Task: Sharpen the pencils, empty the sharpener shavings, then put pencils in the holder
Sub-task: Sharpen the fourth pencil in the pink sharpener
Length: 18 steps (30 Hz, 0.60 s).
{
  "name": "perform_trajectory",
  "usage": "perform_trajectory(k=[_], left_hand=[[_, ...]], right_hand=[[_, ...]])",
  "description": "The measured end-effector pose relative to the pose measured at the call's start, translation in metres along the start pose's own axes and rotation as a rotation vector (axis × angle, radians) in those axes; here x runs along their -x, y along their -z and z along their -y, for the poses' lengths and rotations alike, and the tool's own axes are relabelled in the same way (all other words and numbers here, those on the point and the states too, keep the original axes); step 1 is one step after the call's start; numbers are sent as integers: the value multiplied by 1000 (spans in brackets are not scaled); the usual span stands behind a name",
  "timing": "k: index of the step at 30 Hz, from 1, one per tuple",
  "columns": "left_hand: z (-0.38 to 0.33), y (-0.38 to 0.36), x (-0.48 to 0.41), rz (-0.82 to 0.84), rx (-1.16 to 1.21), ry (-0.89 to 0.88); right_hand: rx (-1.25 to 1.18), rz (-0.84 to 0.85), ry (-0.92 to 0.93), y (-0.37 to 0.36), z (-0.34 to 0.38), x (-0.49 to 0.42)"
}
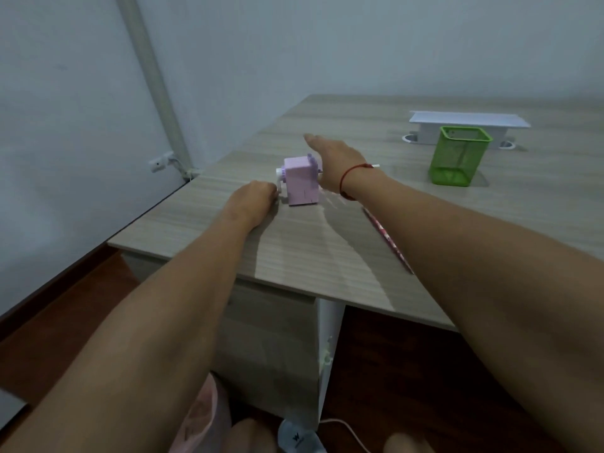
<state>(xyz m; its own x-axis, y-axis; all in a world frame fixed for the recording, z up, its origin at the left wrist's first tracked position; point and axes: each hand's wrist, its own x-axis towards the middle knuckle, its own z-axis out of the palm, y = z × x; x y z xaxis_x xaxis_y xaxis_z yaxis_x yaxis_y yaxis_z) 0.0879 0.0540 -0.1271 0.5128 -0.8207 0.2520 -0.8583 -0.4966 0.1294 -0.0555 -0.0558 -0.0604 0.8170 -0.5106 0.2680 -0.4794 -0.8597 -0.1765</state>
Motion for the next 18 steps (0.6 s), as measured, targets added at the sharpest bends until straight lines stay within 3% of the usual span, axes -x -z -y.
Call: perform_trajectory(k=[4,9,13,18], left_hand=[[4,-1,-1,-14,132,17],[-21,11,-6,-301,416,18],[-55,6,-15,-354,357,-140],[-52,-2,-21,-419,279,-100]], right_hand=[[190,54,-122,-17,-11,4],[218,-43,-87,-27,-17,2],[272,-83,-10,-25,-15,6],[339,-100,50,-16,-18,9]])
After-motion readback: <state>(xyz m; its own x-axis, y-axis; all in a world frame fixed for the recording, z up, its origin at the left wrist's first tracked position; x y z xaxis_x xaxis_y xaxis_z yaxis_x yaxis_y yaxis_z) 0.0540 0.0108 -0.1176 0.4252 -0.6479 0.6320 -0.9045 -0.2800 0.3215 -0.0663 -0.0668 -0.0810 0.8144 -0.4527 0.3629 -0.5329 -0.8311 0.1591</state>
